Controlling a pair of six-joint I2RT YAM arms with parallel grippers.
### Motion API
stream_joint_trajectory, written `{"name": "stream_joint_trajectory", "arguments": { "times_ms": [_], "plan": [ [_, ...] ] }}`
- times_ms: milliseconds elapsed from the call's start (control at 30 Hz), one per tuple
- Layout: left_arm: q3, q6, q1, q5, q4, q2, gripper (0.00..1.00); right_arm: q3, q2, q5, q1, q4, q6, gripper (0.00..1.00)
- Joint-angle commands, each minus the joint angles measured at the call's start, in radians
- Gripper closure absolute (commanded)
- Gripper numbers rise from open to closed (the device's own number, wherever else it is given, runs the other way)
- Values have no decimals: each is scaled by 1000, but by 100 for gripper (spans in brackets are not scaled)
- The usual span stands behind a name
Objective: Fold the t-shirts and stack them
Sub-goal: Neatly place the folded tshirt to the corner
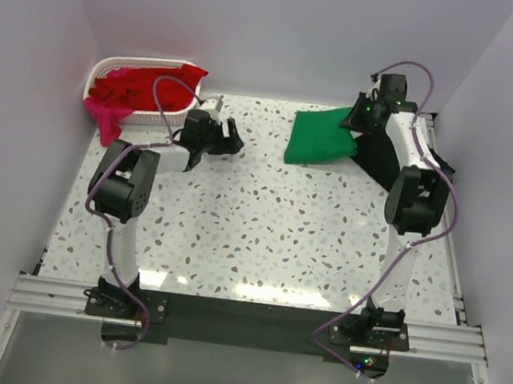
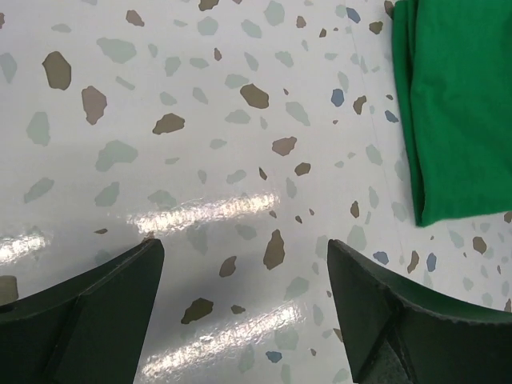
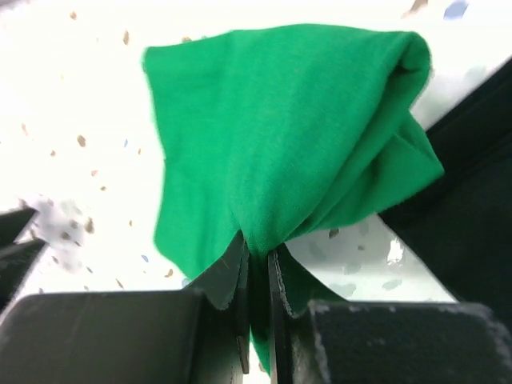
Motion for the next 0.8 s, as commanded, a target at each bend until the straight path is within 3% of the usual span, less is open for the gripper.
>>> {"name": "stream_joint_trajectory", "arguments": {
  "times_ms": [0,333,767],
  "plan": [
    [-8,23,22,-3,40,-53,12,140,15,33,-19,-58,-8,100],
    [-6,12,43,17,47,-27,12,357,52,47,-77,-124,16,100],
    [-9,0,48,38,56,-16,12,462,-3,-20,-182,-142,50,100]
  ]
}}
